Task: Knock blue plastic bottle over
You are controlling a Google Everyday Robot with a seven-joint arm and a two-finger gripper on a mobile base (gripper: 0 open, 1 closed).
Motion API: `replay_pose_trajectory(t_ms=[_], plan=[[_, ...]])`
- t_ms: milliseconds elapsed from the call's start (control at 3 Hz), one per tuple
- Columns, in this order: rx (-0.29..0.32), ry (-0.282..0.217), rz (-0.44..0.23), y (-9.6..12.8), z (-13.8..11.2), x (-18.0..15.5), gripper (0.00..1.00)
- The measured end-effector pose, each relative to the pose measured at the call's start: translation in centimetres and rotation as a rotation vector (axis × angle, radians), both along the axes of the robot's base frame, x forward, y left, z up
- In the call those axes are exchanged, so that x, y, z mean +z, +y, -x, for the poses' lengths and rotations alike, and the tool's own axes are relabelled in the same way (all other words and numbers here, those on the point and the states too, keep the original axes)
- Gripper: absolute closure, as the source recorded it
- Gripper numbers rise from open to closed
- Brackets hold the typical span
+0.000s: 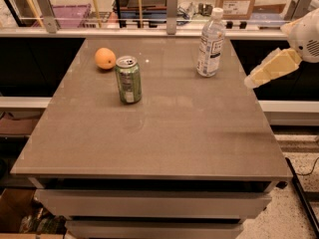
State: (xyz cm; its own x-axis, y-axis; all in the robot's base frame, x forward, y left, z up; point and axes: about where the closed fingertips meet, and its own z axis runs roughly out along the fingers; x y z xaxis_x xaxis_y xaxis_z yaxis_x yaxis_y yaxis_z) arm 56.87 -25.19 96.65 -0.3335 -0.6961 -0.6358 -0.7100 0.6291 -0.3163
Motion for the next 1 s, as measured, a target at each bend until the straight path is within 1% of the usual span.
replay_pose_trajectory(t_ms=[333, 667, 1000], plan=[[-0.009, -0.027, -0.049, 0.0, -3.0, -0.3, 0.0], [-0.035, -0.048, -0.076, 0.7, -5.7, -0.3, 0.0], [-0.061, -0.069, -0.132, 1.1, -8.8, -0.6, 0.0]])
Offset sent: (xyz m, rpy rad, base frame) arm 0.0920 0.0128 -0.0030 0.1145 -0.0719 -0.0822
